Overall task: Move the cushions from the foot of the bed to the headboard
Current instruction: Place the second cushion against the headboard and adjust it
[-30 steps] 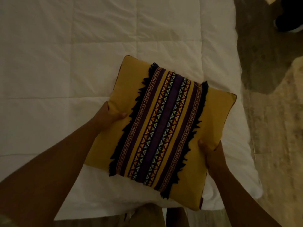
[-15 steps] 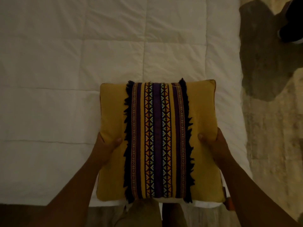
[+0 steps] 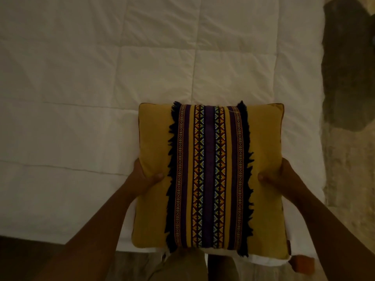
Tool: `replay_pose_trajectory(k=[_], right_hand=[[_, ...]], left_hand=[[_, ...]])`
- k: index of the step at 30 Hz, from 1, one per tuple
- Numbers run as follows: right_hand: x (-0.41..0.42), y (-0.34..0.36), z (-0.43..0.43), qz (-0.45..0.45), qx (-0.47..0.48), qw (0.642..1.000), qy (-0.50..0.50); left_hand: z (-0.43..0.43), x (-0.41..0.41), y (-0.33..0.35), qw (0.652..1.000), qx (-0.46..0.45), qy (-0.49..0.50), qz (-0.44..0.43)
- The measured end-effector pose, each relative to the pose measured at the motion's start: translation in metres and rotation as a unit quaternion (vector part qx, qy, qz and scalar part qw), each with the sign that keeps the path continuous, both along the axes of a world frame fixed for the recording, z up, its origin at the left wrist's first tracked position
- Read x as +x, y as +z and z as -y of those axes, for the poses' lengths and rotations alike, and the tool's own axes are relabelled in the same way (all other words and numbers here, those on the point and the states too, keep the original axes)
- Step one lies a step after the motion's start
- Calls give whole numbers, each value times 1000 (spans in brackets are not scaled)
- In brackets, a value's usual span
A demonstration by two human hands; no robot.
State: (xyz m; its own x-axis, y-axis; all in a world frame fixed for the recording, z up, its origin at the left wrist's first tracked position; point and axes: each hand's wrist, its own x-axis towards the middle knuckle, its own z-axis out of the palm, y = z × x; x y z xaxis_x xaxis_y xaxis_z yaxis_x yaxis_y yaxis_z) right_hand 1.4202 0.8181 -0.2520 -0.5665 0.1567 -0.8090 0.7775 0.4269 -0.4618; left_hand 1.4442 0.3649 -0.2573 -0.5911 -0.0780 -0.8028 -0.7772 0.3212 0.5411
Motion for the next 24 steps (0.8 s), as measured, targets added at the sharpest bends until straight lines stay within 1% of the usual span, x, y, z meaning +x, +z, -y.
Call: replay_pose_trajectory(k=[2,5,8,10,13,18,21,24], right_hand=[[-7,0,-2,7,-12,1000,7],[-7,-3,1,9,-35,999,-36],[0,-7,8,15,-41,997,-69],[2,-5,10,-6,-35,998,-60],[-1,13,15,-42,-30,998,-44],[-4,64,20,-85,-45,995,-10],[-7,96,30,-117,-62,991,30],[-12,130,48,-141,-76,984,74]], left_hand=[[5,-8,0,999,21,-42,18],[9,-14,-4,996,39,-70,33],[5,-11,-6,999,8,-38,19],[0,-7,-5,1000,-20,-22,0],[-4,-1,6,999,-32,-7,-31],[-1,16,52,995,-33,13,-89],[6,37,94,992,-52,46,-107],[12,69,139,984,-53,88,-145]])
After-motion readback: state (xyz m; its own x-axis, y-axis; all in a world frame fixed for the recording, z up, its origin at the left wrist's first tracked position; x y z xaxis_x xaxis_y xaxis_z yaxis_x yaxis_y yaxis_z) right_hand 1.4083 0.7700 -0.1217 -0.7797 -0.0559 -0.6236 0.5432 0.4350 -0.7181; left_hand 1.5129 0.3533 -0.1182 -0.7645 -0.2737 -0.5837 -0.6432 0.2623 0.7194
